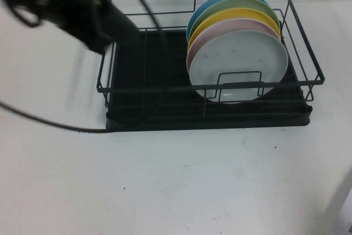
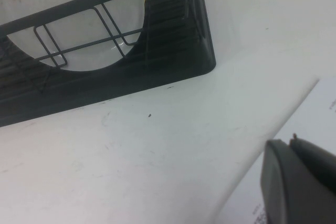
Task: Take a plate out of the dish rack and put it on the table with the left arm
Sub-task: Grasp the plate from the shelf
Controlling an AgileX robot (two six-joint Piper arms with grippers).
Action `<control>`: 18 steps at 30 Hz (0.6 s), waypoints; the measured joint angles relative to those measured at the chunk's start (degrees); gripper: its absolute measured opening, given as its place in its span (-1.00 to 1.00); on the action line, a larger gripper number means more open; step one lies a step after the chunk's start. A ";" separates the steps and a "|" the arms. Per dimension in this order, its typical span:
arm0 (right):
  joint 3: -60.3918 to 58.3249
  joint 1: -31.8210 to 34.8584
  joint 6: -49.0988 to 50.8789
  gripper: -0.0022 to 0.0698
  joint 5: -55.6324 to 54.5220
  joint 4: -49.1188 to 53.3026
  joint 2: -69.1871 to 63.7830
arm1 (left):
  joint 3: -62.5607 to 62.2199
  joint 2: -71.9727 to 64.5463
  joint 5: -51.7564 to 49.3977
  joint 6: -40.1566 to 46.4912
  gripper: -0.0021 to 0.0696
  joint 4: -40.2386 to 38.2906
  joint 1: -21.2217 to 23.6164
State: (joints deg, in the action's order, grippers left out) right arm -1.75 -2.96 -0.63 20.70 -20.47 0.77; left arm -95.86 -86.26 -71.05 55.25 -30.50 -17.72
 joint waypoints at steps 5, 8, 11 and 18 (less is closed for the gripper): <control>0.00 0.00 0.00 -0.99 0.00 0.00 0.00 | -5.83 -10.93 0.11 -0.04 -0.94 0.54 -4.30; 0.00 0.00 0.00 -0.99 0.00 0.00 0.00 | -8.88 -15.00 1.30 -0.04 -0.79 0.65 -5.66; 0.00 0.00 0.00 -0.99 0.00 0.00 0.00 | -10.14 -17.66 3.58 1.10 -0.43 0.65 -6.67; 0.00 0.00 0.00 -0.99 0.00 0.00 0.00 | -10.46 -20.96 12.23 9.28 0.09 0.69 -9.94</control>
State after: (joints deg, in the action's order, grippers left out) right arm -1.75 -2.96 -0.63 20.70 -20.47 0.77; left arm -106.32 -107.22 -58.82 64.52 -29.80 -27.66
